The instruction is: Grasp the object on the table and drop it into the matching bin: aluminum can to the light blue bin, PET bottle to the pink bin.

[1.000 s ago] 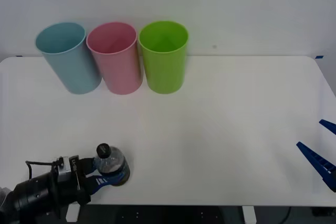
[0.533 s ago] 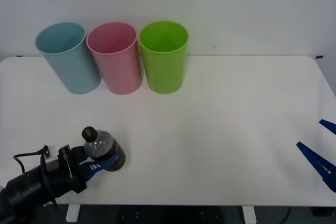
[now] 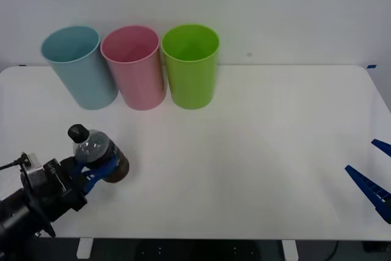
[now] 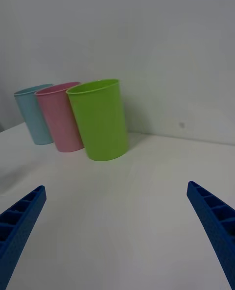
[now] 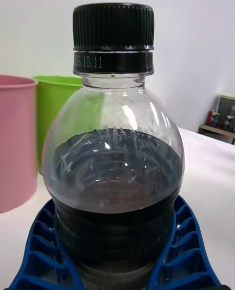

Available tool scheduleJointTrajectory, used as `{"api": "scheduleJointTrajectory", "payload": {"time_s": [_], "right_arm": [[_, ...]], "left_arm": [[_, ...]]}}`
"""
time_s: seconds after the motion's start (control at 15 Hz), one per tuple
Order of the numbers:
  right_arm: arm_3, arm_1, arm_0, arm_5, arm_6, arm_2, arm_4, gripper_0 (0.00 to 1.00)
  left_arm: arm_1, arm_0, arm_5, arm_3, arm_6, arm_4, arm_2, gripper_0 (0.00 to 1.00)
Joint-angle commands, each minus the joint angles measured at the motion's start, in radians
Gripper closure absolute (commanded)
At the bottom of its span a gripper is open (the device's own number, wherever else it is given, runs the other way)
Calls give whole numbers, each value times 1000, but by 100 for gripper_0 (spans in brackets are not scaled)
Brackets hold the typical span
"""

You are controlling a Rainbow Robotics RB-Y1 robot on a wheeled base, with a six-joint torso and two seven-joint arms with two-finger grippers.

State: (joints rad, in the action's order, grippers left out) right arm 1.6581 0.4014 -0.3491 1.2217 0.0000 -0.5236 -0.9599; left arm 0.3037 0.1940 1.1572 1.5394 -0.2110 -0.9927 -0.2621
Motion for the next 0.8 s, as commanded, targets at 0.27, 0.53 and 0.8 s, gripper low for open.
{"api": "scheduleJointTrajectory", "payload": {"time_s": [0.27,0.53,0.8], "right_arm": [[0,0,0,0,0,0,0,0],[0,0,0,0,0,0,0,0],[0,0,0,0,0,0,0,0]], "left_arm": [[3,27,-189,137,71,86,0,100],[14,41,-278,245,179,120,-11,100],[14,48,-375,373,321,100,-36,100]]}}
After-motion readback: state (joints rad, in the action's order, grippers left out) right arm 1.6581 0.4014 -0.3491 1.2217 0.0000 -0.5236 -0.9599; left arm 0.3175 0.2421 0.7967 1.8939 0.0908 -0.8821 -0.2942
